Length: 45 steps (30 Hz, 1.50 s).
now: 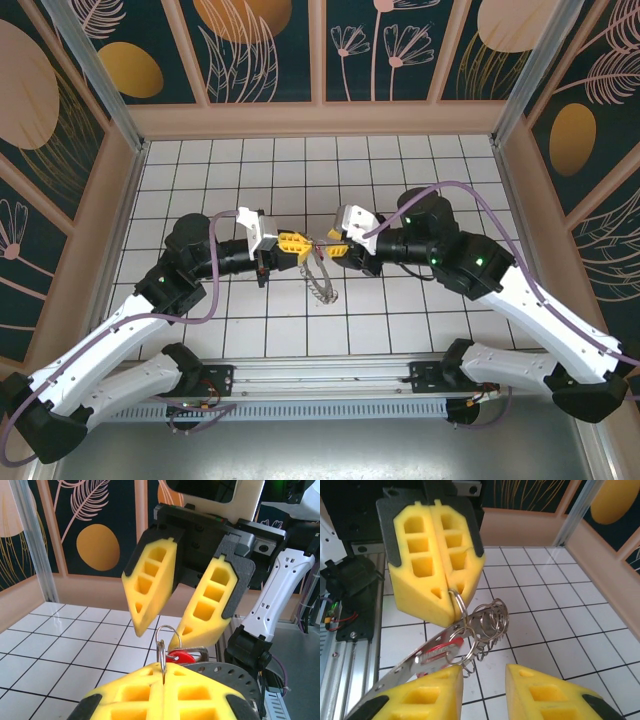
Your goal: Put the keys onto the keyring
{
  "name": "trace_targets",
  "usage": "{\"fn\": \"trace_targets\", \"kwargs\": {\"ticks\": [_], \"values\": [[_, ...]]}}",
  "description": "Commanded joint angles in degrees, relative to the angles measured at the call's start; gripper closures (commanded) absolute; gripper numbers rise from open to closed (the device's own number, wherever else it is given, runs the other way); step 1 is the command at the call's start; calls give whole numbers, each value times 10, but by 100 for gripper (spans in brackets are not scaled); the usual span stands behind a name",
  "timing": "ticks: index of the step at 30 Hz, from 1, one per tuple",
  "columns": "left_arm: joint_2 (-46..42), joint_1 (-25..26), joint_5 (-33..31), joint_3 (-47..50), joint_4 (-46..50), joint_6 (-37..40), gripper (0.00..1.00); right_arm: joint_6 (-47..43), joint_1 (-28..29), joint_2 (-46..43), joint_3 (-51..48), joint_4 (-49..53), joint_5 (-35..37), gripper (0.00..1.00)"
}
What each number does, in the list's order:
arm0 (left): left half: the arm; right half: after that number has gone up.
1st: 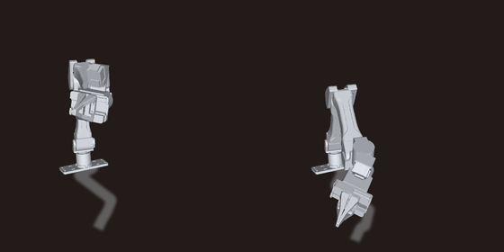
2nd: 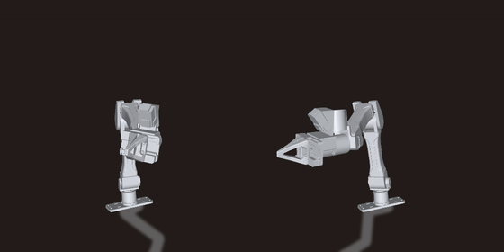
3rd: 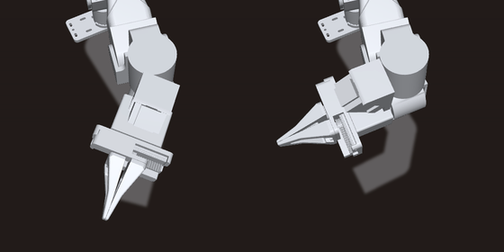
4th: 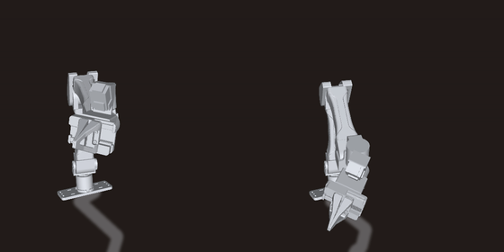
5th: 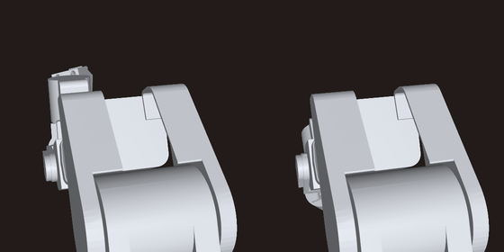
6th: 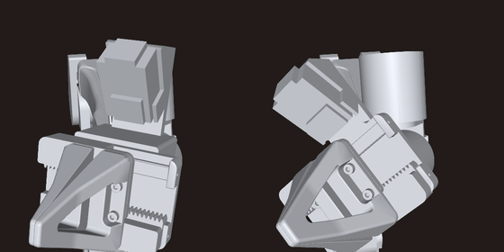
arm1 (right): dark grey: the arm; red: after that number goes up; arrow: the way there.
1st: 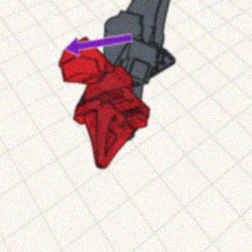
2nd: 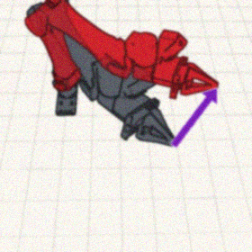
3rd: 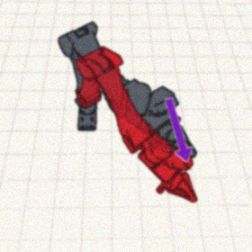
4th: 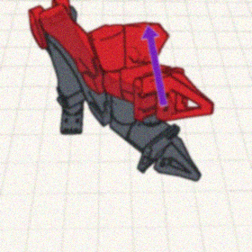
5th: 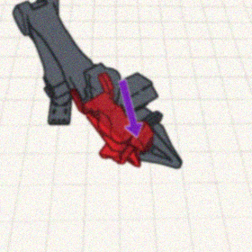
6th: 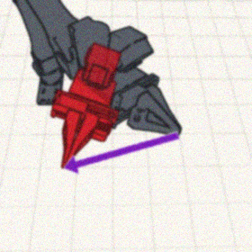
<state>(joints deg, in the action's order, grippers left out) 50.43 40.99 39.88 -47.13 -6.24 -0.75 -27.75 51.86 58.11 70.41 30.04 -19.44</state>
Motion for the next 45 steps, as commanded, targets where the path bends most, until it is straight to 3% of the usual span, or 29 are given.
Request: {"fn": "trace_targets", "kwargs": {"ticks": [1,11,24,35,40,45], "values": [[-5,3,14,-2,-33,-4,100,16,4,-16,-5,-37,12,68],[-6,3,16,-2,-25,4,100,29,3,-2,-11,-58,-54,64],[-6,3,1,-1,-13,18,100,65,-15,-25,-9,-91,-59,63],[-12,3,-3,-2,-8,19,100,83,-25,11,-10,-83,-98,63],[-11,2,-7,-2,-10,20,100,85,-28,22,-9,-60,-117,64],[-6,3,-8,-7,-9,23,100,92,-33,22,-11,-49,-123,72]]}}
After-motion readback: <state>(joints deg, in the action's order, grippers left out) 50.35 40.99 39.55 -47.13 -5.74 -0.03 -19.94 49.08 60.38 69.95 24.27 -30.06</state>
